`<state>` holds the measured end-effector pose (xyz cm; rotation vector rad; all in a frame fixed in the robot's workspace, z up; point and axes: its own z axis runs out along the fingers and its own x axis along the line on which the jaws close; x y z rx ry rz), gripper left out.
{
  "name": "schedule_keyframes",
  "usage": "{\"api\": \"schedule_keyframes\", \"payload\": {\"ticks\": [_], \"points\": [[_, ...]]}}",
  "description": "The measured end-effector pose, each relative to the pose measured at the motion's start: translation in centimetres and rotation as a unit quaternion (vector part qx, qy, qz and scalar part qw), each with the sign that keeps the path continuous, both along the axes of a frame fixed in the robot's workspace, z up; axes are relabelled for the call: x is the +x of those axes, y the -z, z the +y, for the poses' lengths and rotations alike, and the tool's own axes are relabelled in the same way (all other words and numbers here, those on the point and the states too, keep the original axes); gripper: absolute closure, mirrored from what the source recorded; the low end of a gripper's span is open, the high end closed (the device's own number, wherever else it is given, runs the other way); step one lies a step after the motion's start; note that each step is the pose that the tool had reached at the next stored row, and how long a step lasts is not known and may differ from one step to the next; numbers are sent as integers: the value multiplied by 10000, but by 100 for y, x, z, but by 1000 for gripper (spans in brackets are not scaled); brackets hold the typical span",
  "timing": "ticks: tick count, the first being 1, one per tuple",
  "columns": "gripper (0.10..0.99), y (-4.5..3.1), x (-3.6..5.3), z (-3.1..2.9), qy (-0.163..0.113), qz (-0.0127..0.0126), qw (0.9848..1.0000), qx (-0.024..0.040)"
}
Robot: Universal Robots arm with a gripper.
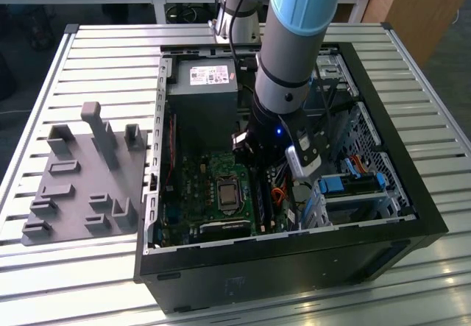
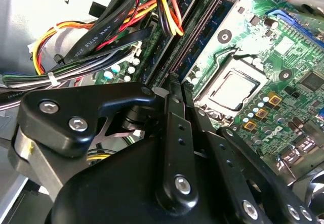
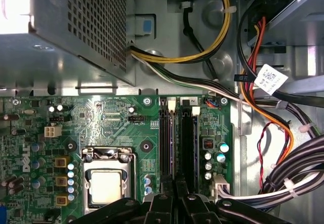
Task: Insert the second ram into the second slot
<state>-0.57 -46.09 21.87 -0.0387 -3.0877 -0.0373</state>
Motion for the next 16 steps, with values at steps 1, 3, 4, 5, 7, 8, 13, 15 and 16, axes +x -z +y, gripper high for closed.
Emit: {"api": "schedule_keyframes", "payload": {"ticks": [1,3,4,5,7,8,13,15,16], "points": [[949,5,0,0,0,0,10000,0],[949,14,0,0,0,0,10000,0],[949,15,0,0,0,0,10000,-1],[949,15,0,-1,0,0,10000,-1],[949,15,0,0,0,0,10000,-1],[949,16,0,0,0,0,10000,0],[878,17,0,0,0,0,10000,0],[878,13,0,0,0,0,10000,0],[878,5,0,0,0,0,10000,0]]}}
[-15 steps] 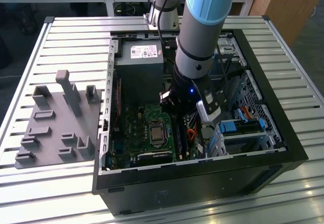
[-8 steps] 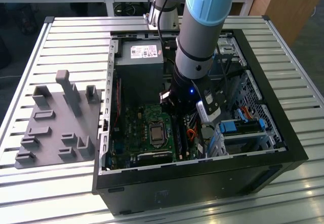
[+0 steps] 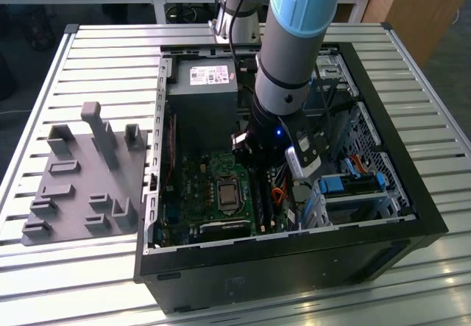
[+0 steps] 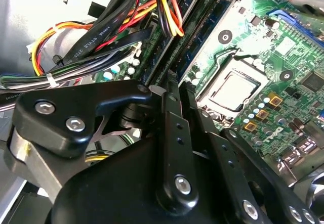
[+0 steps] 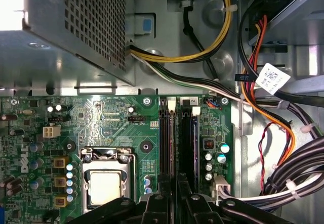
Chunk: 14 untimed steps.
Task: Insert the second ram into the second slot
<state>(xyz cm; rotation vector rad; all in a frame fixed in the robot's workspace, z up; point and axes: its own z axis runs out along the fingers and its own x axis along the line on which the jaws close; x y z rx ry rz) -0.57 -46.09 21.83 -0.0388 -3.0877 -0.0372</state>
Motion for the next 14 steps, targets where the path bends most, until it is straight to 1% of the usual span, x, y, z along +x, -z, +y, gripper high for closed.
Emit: {"api": "schedule_keyframes", "payload": {"ticks": [5,8,9,10,12,13,14], "points": [[878,-61,0,0,0,0,10000,1],[878,-117,0,0,0,2,10000,0],[890,-123,0,0,0,1,10000,1],[957,-123,0,1,0,1,10000,1],[957,-123,0,1,0,2,10000,1],[980,-122,3,0,-1,2,10000,0],[980,-117,4,1,0,2,10000,1]]}}
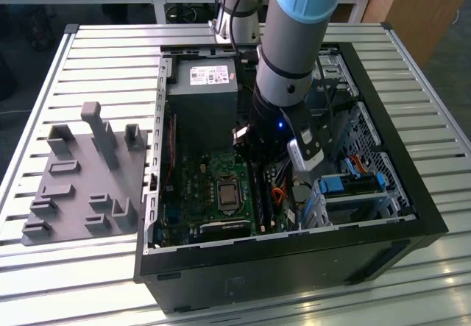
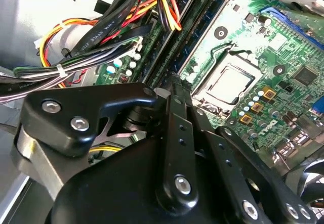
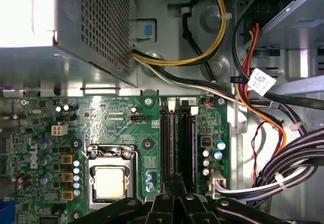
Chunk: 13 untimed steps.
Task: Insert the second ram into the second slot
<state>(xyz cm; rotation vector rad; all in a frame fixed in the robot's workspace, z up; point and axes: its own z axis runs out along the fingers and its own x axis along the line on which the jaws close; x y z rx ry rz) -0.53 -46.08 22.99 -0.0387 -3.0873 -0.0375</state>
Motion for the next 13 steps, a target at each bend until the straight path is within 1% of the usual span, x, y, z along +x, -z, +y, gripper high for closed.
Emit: {"api": "schedule_keyframes", "payload": {"ticks": [9,13], "points": [[980,88,1,0,0,0,10000,-1],[980,114,1,-1,0,2,10000,-8]]}}
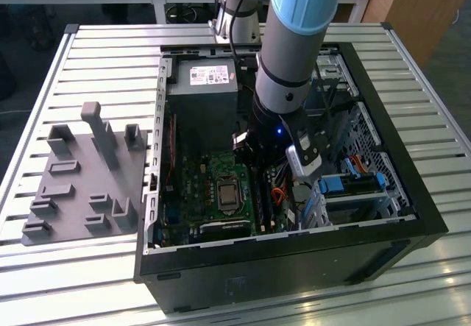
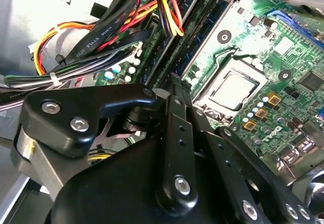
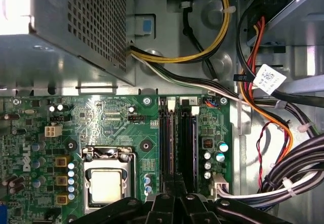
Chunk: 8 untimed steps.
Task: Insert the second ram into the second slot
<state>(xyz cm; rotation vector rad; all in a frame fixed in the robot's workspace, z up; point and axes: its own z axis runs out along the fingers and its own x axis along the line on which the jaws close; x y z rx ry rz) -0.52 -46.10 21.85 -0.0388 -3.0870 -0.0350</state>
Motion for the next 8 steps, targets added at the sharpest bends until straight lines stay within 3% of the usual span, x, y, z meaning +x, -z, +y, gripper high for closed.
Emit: {"api": "schedule_keyframes", "payload": {"ticks": [4,8], "points": [[980,42,-1,-1,0,2,10000,-7],[980,36,0,1,0,-2,10000,1]]}}
